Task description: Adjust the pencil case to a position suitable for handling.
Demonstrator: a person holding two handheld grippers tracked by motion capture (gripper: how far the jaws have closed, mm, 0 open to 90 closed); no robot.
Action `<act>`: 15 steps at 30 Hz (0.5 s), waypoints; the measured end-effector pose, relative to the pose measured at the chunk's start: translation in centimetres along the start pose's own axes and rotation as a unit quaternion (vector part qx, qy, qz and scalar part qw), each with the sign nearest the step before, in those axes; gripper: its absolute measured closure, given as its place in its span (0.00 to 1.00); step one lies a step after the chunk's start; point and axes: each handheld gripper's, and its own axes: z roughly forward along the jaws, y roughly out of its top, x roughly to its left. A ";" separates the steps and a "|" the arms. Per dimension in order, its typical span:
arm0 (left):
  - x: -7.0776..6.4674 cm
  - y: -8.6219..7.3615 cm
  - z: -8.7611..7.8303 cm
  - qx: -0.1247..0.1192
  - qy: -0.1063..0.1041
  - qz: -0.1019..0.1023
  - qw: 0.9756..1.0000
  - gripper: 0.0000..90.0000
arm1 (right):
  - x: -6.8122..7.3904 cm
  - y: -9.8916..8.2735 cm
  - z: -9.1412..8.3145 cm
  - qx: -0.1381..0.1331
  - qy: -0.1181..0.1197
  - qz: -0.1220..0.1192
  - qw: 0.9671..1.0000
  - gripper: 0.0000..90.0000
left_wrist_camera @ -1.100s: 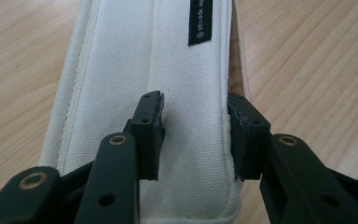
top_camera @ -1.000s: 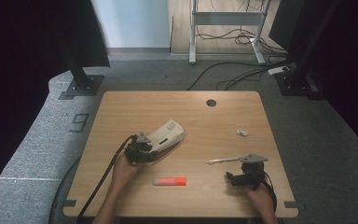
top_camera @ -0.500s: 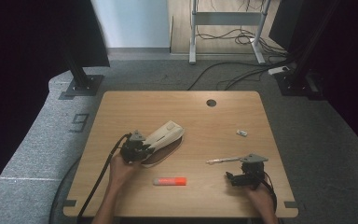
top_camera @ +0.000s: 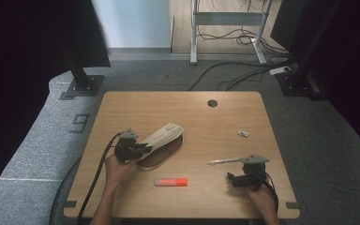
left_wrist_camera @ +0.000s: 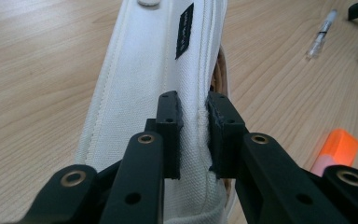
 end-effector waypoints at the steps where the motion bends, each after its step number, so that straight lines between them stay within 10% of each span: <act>1: 0.0 0.0 0.0 0.000 0.000 0.000 1.000 0.85 | 0.0 0.0 0.0 0.000 0.000 0.000 1.000 0.00; 15: 0.3 0.0 -0.9 -0.015 -0.009 -0.018 1.000 0.85 | 0.0 0.0 0.0 0.000 0.000 0.000 1.000 0.00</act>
